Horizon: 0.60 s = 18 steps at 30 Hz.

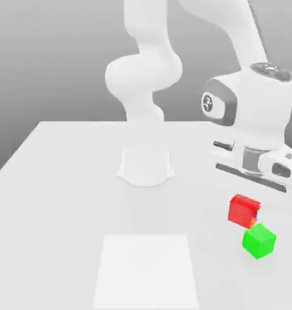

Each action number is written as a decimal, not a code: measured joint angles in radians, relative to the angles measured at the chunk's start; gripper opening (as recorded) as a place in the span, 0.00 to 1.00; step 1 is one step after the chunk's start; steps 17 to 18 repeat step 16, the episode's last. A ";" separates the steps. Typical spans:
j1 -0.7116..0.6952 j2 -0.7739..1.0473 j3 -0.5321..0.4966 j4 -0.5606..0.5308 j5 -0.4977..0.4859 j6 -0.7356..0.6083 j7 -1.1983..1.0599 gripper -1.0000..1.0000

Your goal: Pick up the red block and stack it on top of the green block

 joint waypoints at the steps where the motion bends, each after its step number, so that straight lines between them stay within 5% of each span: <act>1: 0.016 -0.001 0.010 0.005 0.000 -0.005 0.019 0.00; 12: 0.066 0.171 0.025 0.026 0.110 0.143 -0.016 0.00; 13: 0.060 0.194 0.033 0.026 0.124 0.163 -0.026 1.00; 18: 0.060 0.194 0.033 0.026 0.124 0.163 -0.026 1.00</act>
